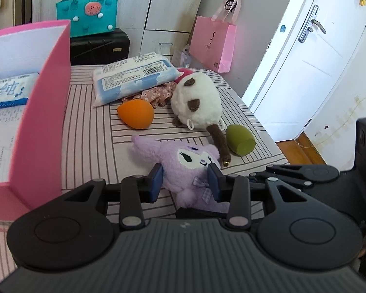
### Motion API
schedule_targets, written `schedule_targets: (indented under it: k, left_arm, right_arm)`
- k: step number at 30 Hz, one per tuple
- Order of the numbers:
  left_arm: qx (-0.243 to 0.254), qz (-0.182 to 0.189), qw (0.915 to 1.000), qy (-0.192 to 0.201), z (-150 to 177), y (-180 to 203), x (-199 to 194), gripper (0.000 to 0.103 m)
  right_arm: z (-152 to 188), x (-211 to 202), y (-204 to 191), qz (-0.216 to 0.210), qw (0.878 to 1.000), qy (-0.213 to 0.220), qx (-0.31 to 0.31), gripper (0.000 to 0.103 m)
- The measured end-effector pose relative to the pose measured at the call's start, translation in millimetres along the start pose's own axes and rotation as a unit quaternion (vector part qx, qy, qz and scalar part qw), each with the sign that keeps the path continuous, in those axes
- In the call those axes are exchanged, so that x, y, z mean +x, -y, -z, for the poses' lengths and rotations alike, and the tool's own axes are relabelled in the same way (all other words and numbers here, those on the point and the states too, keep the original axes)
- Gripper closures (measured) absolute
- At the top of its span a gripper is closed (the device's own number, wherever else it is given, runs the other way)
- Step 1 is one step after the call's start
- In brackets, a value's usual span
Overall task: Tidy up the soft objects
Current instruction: 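Close the left tool on the purple plush doll's head, then lift the purple plush doll with the left tool and carry it over the pink box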
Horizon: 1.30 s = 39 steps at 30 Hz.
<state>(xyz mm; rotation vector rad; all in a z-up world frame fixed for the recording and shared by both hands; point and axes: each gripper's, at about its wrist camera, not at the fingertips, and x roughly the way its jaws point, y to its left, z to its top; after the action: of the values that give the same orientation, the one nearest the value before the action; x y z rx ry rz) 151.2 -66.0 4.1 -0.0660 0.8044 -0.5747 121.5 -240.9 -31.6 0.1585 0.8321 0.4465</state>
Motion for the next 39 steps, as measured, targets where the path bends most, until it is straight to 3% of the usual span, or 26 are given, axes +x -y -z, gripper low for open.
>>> schedule_targets:
  k: [13,28,32,39]
  left_arm:
    - [0.004,0.005,0.9998,0.017,0.9,2.1,-49.7,0.065]
    - [0.02,0.038,0.9967,0.069,-7.6,-9.8,-120.7,0.065]
    - [-0.001,0.062,0.9959,0.066,-12.5,-25.9,-134.6,0.064]
    - [-0.005,0.052,0.9957,0.076,-23.7,-50.6,-155.9,0.064]
  right_arm:
    - [-17.7,-26.4,-15.6,-0.06,0.998,-0.032,-0.005,0.041]
    - [-44.9,-70.1,-70.0,-0.049,0.993,0.008,-0.104,0.041]
    - [-53.2,-75.5,-87.9,-0.047,0.99,0.02,-0.13,0.041]
    - [-72.5,-68.7,-117.7,-0.05,0.987,0.022,-0.152,0.041]
